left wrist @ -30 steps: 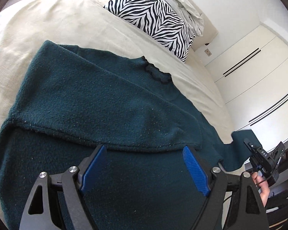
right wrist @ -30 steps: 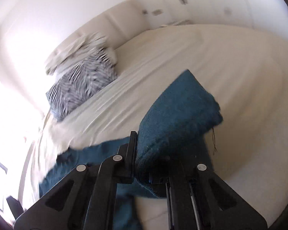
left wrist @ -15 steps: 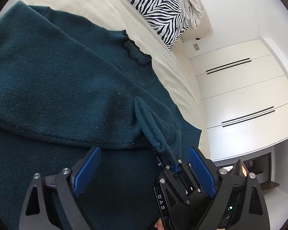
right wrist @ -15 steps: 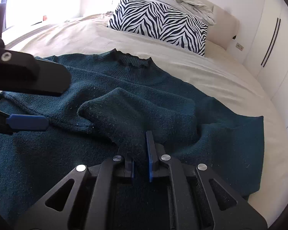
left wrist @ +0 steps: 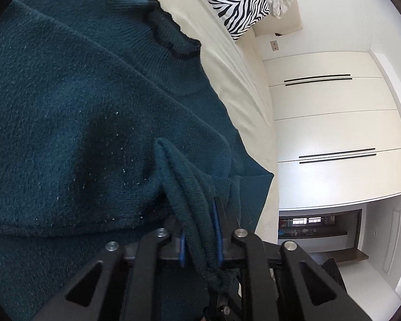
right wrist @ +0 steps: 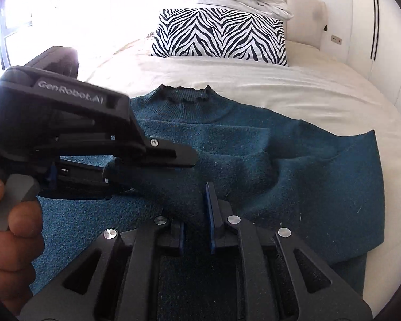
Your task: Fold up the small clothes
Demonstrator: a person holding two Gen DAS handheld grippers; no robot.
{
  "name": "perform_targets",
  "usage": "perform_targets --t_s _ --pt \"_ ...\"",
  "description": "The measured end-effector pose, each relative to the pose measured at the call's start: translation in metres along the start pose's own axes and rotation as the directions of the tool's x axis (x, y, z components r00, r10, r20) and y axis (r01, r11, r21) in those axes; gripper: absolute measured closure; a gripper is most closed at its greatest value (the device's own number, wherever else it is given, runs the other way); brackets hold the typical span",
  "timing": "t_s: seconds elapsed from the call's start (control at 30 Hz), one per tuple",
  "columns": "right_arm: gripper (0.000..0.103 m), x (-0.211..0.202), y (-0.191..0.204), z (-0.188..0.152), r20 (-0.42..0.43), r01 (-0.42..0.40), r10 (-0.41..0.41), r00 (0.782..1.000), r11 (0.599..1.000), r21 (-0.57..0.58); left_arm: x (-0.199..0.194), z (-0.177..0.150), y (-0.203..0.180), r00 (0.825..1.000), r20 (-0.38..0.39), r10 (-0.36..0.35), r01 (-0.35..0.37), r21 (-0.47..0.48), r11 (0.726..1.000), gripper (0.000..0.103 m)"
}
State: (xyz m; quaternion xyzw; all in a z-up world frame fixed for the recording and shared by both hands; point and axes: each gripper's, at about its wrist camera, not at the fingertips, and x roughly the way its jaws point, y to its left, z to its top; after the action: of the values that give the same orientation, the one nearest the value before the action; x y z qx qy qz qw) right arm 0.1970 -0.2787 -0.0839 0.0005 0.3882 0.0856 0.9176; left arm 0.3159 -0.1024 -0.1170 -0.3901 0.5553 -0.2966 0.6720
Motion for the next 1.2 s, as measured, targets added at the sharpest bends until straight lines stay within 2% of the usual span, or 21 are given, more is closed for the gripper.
perform_targets --t_s 0.07,0.13,0.17,0.2,0.27,0.33,0.4,0.47,0.57,0.63,0.67,0.77,0.87,0.93,1.0,1.07,1.13,1.2 --pt "0.086 -0.006 -0.007 -0.004 0.001 -0.027 0.027 1.000 0.999 0.025 -0.006 0.001 -0.003 1.000 0.012 0.003 -0.004 0.013 1.000 0.094" --pt "0.075 -0.015 -0.017 -0.008 0.008 -0.073 0.072 0.997 0.995 0.068 -0.017 0.004 -0.009 1.000 0.029 0.005 -0.007 0.040 0.999 0.094" --pt "0.060 -0.020 -0.022 -0.011 0.020 -0.103 0.101 0.995 0.990 0.095 -0.024 0.005 -0.015 0.999 0.044 0.009 -0.012 0.067 0.998 0.094" --pt "0.041 -0.028 -0.029 -0.015 0.040 -0.133 0.129 0.991 0.983 0.130 -0.033 0.007 -0.021 0.998 0.063 0.020 -0.026 0.101 0.995 0.094" --pt "0.031 -0.046 -0.047 -0.024 0.113 -0.182 0.162 0.980 0.962 0.204 -0.049 0.012 -0.036 0.993 0.109 0.044 -0.061 0.164 0.985 0.095" --pt "0.031 -0.055 -0.070 -0.032 0.142 -0.219 0.185 0.972 0.933 0.286 -0.068 0.019 -0.048 0.986 0.159 0.059 -0.093 0.217 0.972 0.095" --pt "0.031 -0.054 -0.097 -0.041 0.133 -0.272 0.237 0.962 0.870 0.412 -0.087 0.026 -0.053 0.975 0.205 0.084 -0.136 0.257 0.957 0.095" --pt "0.031 -0.048 -0.126 -0.055 0.143 -0.313 0.282 0.949 0.778 0.545 -0.102 0.033 -0.049 0.960 0.248 0.132 -0.200 0.274 0.941 0.095" --pt "0.031 -0.035 -0.161 -0.073 0.169 -0.341 0.317 0.933 0.632 0.696 -0.113 0.043 -0.020 0.937 0.274 0.218 -0.287 0.244 0.926 0.095" --pt "0.031 -0.031 -0.177 -0.085 0.225 -0.378 0.330 0.917 0.534 0.756 -0.116 0.046 0.006 0.926 0.273 0.260 -0.321 0.211 0.923 0.095" --pt "0.031 -0.032 -0.181 -0.088 0.246 -0.391 0.330 0.911 0.505 0.769 -0.118 0.047 0.017 0.923 0.272 0.273 -0.331 0.198 0.923 0.095" --pt "0.031 -0.028 -0.191 -0.089 0.278 -0.411 0.335 0.900 0.445 0.795 -0.112 0.048 0.042 0.916 0.271 0.297 -0.351 0.177 0.919 0.095" --pt "0.031 -0.026 -0.195 -0.088 0.311 -0.442 0.364 0.878 0.367 0.819 -0.100 0.047 0.048 0.912 0.265 0.314 -0.367 0.181 0.913 0.094" --pt "0.029 -0.020 -0.197 -0.083 0.322 -0.450 0.376 0.869 0.329 0.830 -0.095 0.045 0.050 0.909 0.258 0.328 -0.380 0.187 0.906 0.094" --pt "0.029 -0.016 -0.197 -0.075 0.328 -0.459 0.388 0.861 0.317 0.830 -0.093 0.043 0.051 0.912 0.254 0.321 -0.371 0.184 0.910 0.094" --pt "0.030 -0.007 -0.199 -0.066 0.330 -0.451 0.368 0.869 0.315 0.835 -0.094 0.041 0.051 0.916 0.256 0.310 -0.360 0.181 0.915 0.094" --pt "0.030 -0.003 -0.213 -0.066 0.370 -0.464 0.337 0.866 0.264 0.846 -0.095 0.037 0.050 0.918 0.260 0.299 -0.352 0.186 0.917 0.094" --pt "0.032 -0.010 -0.228 -0.064 0.398 -0.465 0.268 0.877 0.269 0.844 -0.095 0.035 0.048 0.915 0.269 0.299 -0.356 0.196 0.914 0.094"
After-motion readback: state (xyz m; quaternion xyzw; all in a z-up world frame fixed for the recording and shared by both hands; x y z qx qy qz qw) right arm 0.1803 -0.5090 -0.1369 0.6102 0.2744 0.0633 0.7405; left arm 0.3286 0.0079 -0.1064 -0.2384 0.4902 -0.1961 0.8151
